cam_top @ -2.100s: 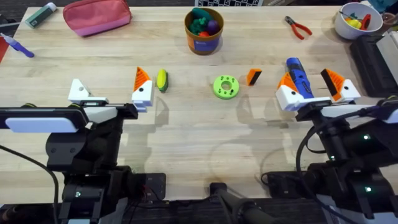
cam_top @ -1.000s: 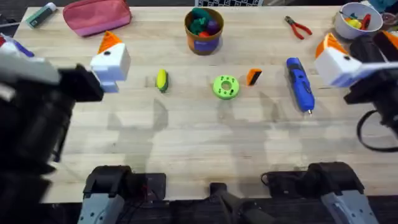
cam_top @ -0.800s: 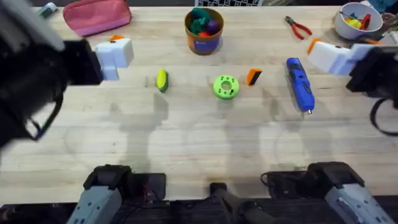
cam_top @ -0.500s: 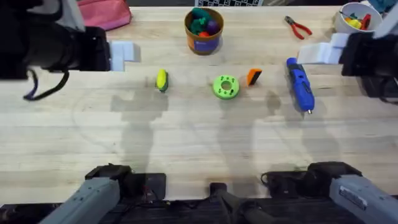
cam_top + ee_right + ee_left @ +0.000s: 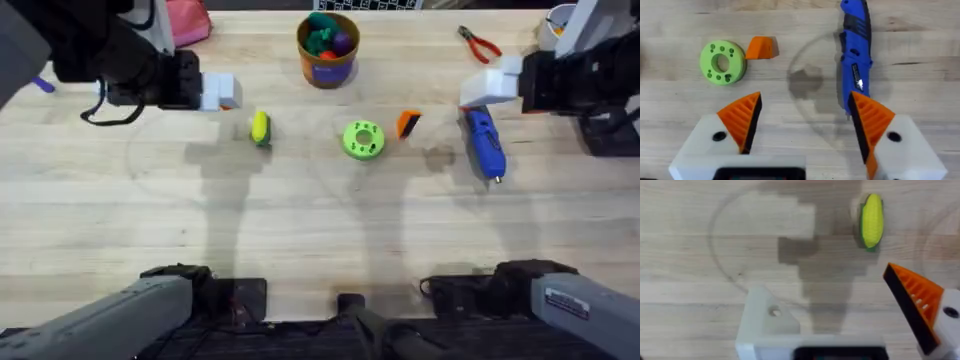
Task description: Pick up the gripper from the table and insert it into the empty holder that is missing its gripper. Then pick up a screw, insert it into the mounting hole, and use the screwdriver to tighten it. Finally, clean up the table by picking up the vegetable and placing it into the bucket.
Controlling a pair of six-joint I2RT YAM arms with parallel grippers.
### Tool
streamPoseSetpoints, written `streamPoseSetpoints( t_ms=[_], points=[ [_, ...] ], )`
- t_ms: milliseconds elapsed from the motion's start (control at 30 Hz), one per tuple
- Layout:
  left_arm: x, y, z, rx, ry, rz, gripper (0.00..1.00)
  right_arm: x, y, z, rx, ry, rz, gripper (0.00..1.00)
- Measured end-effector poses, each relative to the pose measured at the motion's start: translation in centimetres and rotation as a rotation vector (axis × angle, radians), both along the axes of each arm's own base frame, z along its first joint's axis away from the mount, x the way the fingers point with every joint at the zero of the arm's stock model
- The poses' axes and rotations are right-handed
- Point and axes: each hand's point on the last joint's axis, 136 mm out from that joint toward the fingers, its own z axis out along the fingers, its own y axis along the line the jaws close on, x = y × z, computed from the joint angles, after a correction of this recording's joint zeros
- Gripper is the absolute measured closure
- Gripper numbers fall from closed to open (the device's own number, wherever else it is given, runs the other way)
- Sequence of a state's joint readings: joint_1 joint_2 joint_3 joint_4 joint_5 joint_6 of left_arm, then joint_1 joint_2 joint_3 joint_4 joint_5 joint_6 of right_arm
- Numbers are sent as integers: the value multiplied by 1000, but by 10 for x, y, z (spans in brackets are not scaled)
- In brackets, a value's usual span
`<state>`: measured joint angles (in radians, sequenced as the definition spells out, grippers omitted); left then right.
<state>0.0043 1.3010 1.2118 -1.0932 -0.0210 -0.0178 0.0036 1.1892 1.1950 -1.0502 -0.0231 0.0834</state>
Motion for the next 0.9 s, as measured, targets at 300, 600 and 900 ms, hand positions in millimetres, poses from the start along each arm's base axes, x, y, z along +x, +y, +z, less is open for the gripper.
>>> streamPoseSetpoints(
  t_ms=[300,600,900],
  points=[
    [14,-35,-20,-67,77,-76,8,1,0,0,0,0,0,8],
    [30,-63,-78,-86,236,-87,7,1,0,0,1,0,0,8],
    [54,-67,-122,-83,266,-83,8,1,0,0,2,0,-3,7]
  ],
)
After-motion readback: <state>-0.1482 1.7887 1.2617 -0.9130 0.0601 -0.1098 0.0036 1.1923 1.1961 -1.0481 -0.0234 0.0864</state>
